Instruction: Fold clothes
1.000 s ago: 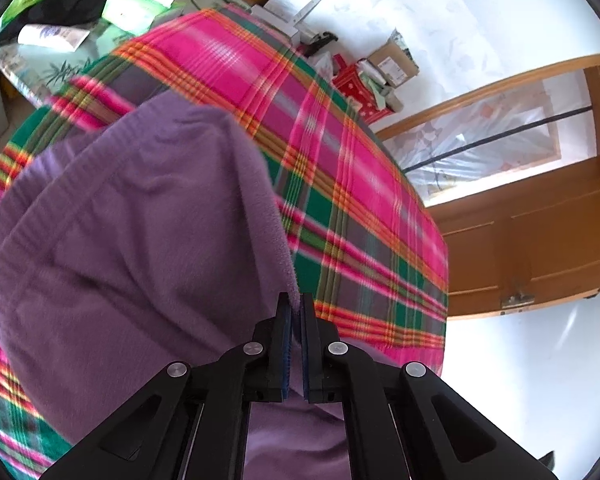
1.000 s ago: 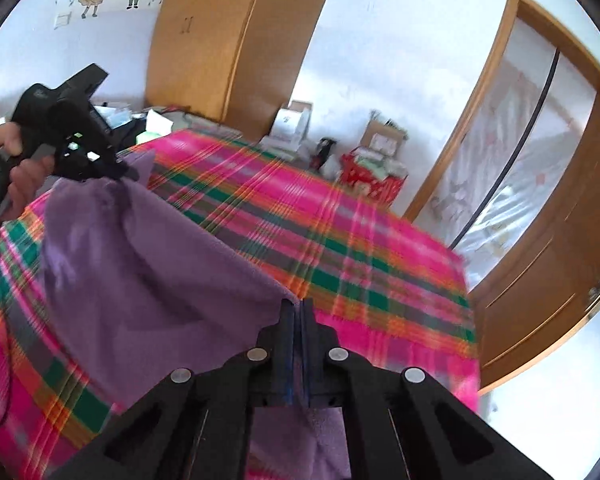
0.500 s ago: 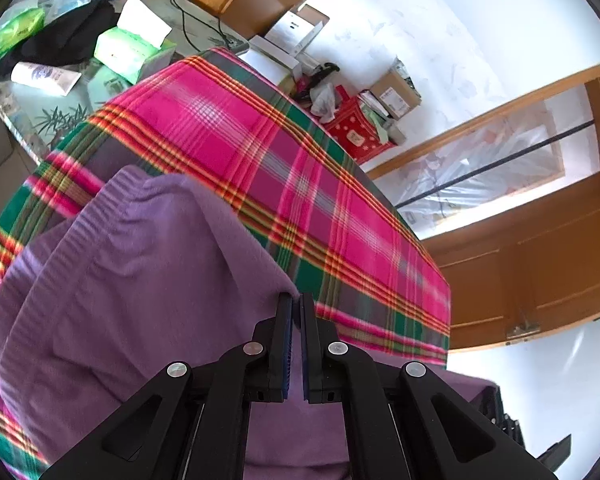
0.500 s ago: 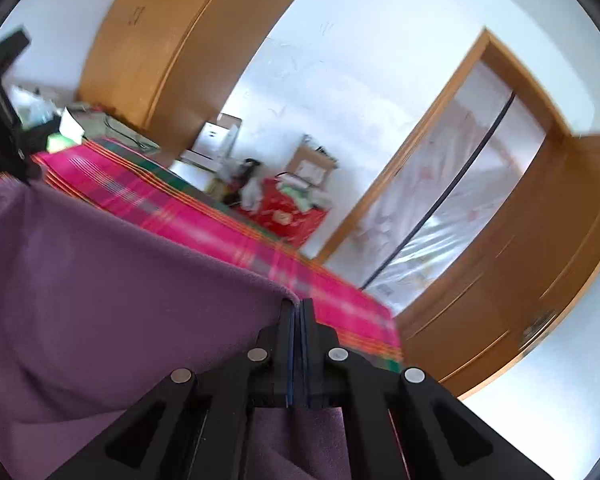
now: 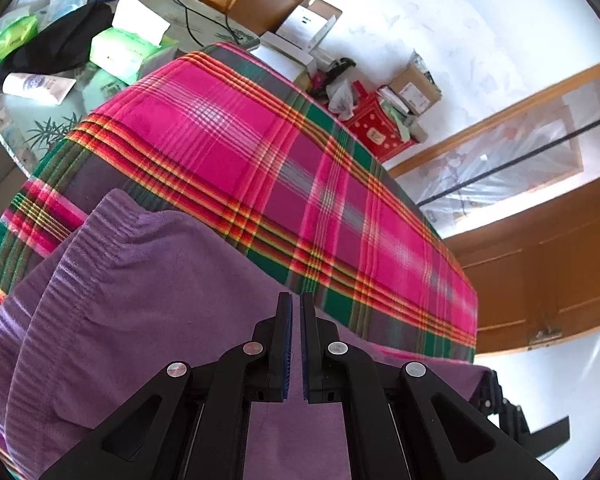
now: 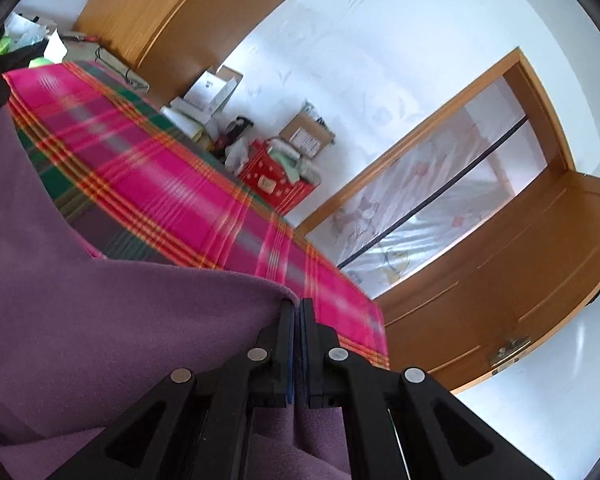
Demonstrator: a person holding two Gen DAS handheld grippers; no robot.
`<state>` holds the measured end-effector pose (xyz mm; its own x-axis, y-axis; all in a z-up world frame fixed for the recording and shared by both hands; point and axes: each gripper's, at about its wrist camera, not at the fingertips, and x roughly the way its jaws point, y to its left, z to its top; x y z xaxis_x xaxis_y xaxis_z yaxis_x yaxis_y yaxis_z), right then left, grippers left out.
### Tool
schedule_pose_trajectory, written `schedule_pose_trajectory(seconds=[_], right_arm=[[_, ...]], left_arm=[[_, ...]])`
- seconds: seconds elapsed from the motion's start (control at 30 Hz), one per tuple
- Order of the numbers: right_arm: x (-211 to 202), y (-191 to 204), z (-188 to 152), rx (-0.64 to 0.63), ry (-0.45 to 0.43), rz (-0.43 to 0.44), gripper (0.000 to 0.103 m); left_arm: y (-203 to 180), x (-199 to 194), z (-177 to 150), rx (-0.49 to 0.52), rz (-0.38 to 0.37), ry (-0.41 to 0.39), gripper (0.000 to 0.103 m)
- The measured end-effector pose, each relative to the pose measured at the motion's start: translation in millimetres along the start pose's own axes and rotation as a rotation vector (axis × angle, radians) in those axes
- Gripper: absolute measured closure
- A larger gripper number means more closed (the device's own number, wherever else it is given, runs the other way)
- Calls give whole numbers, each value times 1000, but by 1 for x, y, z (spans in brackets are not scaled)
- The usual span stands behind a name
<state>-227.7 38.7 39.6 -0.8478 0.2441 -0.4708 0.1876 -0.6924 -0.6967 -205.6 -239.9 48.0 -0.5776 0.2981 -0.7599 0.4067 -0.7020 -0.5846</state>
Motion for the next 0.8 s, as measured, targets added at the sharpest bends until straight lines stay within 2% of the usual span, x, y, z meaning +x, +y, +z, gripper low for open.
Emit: schedule_pose_trajectory(seconds=[0.2,0.27,0.37,0.47,0.6,0.67,0.7,0.8], right_arm=[[11,8,-10,-24,76,19,100],[6,4,-12,3,84,39,100],[-9,-8,-12,76,69,112,98],[-32,-21,-13,146,45,180,94],[-65,-33,-20,237,8,258,90],[-83,-38,-27,291,-13,336,87],[-91,-38,-31,312,-21,381,86],[-113,-34,-40,345,-61,516,85]], left_arm=[[8,-3,-7,28,5,36,99],[11,-9,-10,39,7,43,96],[18,-23,-16,52,1,56,94],[28,-45,-25,52,-21,42,82],[47,-78,-37,48,-27,4,81],[61,-97,-46,36,-23,-21,74],[68,-103,-49,28,-22,-28,67],[90,-122,-61,-4,-28,-46,64]])
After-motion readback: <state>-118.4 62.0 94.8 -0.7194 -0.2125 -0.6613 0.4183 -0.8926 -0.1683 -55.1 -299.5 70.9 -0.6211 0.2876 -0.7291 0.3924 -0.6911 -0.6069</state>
